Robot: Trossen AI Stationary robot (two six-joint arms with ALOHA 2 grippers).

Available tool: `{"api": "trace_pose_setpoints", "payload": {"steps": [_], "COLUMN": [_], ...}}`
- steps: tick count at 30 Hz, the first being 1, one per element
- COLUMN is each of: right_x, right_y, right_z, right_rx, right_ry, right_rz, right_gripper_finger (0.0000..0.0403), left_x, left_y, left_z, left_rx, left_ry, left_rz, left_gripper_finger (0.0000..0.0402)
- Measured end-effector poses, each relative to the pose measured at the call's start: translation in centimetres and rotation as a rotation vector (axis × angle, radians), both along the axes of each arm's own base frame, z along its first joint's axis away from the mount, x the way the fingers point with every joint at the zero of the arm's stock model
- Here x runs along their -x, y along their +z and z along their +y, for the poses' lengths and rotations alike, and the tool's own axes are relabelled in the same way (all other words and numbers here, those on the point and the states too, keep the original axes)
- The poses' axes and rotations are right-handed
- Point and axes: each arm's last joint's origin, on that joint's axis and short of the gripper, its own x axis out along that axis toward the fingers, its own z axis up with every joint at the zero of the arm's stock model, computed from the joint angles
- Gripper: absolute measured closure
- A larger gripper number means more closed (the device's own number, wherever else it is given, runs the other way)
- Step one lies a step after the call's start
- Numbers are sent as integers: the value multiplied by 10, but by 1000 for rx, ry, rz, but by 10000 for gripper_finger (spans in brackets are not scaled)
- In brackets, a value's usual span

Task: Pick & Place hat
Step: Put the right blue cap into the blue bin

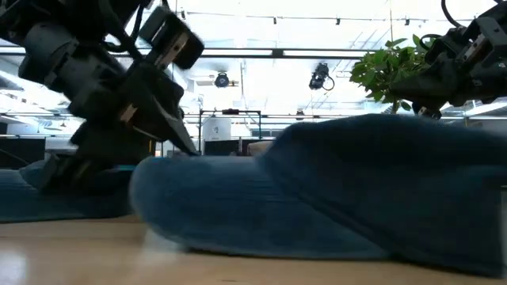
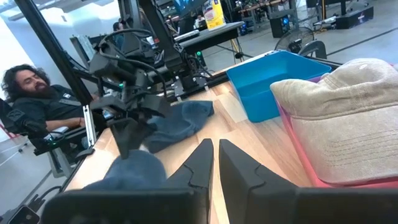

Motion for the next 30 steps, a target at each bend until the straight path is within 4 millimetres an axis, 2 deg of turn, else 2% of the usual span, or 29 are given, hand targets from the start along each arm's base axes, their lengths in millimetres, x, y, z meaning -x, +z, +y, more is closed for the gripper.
{"api": "trace_pose_setpoints", "payload": {"steps": [2, 6, 20, 25, 30], "right_x": [0, 0, 0, 0, 0], "right_y": [0, 0, 0, 0, 0], "right_z": [0, 0, 0, 0, 0], "right_rx": [0, 0, 0, 0, 0], "right_ry": [0, 0, 0, 0, 0], "right_rz": [0, 0, 1, 1, 1], "right_gripper_finger": [372, 372, 372, 372, 372], "left_x": [-4, -10, -21, -20, -15], "left_y": [3, 11, 44, 64, 91], "left_z": [-1, 1, 16, 24, 41], "left_rx": [25, 40, 66, 35, -15], "left_ry": [7, 27, 116, 159, 190], "left_rz": [-62, -164, -443, -576, -657], "left_gripper_finger": [364, 388, 388, 388, 389]}}
